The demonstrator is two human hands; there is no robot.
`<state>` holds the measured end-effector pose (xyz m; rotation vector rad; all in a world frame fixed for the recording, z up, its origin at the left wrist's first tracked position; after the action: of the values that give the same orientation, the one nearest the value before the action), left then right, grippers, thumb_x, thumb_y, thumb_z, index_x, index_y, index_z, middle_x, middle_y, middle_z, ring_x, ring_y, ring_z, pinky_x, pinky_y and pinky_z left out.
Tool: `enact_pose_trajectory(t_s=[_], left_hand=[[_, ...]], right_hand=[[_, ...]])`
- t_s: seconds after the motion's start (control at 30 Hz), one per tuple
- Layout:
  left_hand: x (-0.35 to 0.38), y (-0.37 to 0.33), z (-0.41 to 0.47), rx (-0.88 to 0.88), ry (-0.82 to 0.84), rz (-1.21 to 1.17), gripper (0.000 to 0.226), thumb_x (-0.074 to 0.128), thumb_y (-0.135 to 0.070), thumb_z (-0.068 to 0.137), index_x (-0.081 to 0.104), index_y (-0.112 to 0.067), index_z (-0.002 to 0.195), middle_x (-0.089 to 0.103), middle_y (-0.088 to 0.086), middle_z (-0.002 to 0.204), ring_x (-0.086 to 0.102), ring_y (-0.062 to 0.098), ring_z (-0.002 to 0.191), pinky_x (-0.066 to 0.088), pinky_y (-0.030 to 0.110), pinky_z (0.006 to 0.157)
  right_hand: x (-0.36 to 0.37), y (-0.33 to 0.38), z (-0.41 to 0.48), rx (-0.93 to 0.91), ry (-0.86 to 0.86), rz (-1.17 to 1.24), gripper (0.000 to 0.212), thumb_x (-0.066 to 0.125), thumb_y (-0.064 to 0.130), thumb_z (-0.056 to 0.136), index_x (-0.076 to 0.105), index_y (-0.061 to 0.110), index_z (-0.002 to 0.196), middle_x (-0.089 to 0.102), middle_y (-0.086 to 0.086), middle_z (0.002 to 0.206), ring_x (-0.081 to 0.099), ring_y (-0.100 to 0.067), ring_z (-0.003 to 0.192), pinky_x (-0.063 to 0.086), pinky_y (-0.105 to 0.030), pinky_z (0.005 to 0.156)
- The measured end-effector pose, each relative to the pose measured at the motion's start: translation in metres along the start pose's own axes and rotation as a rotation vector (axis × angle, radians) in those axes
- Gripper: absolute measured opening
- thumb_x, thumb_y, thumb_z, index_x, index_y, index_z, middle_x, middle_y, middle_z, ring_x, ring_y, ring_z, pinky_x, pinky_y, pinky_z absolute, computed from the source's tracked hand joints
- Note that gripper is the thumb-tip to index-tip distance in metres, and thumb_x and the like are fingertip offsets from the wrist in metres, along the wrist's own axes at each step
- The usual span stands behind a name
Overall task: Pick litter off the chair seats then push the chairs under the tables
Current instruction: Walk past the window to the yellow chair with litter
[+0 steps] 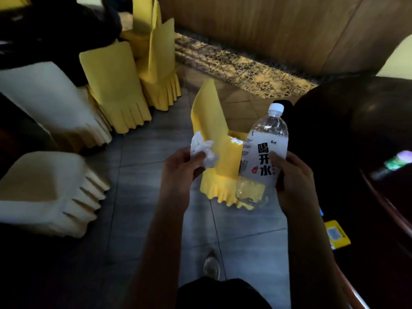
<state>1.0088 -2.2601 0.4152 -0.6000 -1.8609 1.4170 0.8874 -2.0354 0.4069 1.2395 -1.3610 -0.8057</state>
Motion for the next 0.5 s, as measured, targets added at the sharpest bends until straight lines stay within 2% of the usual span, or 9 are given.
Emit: enact_pose_trajectory(t_s=[0.1, 0.3, 0.4, 0.5], left_hand=[[0.021, 0.0, 0.039, -0.004, 0.015, -0.032, 0.016, 0.063, -0.003, 0.094, 0.075, -0.007, 0.105, 0.08, 0.007, 0.094, 0.076, 0.016, 0.09, 0.06, 0.032, 0.086], [0.04, 0.029, 0.111, -0.109, 0.002, -0.007, 0.022, 0.067, -0.003, 0.091, 0.076, -0.007, 0.11, 0.079, 0.013, 0.102, 0.076, 0.024, 0.098, 0.058, 0.039, 0.091], [0.056, 0.049, 0.147, -0.16, 0.034, 0.031, 0.021, 0.067, -0.004, 0.091, 0.078, -0.012, 0.107, 0.079, 0.014, 0.103, 0.074, 0.03, 0.102, 0.057, 0.044, 0.096], [0.078, 0.068, 0.192, -0.229, 0.081, 0.041, 0.02, 0.067, -0.006, 0.093, 0.077, -0.015, 0.107, 0.079, 0.012, 0.102, 0.075, 0.029, 0.102, 0.058, 0.04, 0.093]], right_hand=[[0.005, 0.006, 0.042, 0.009, -0.024, 0.025, 0.018, 0.063, 0.006, 0.096, 0.07, 0.007, 0.112, 0.08, -0.009, 0.101, 0.077, -0.023, 0.092, 0.063, -0.035, 0.072], [0.002, -0.019, 0.1, 0.079, -0.075, -0.009, 0.018, 0.063, 0.006, 0.096, 0.071, 0.006, 0.111, 0.079, -0.013, 0.101, 0.076, -0.025, 0.091, 0.062, -0.037, 0.072], [-0.008, -0.036, 0.131, 0.116, -0.146, 0.003, 0.017, 0.06, 0.005, 0.097, 0.07, 0.009, 0.11, 0.08, -0.007, 0.097, 0.077, -0.02, 0.088, 0.061, -0.029, 0.064], [-0.014, -0.044, 0.167, 0.137, -0.198, -0.017, 0.016, 0.059, 0.005, 0.098, 0.071, 0.013, 0.106, 0.08, -0.003, 0.093, 0.077, -0.015, 0.084, 0.061, -0.029, 0.065]])
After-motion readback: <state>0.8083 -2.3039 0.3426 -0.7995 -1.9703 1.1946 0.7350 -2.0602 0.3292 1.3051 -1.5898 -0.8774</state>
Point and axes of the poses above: each hand's wrist, its own z-axis towards the middle knuckle, its own x-axis out of the palm, y = z × x, the point moved 9 cm from there along z, towards the middle knuckle
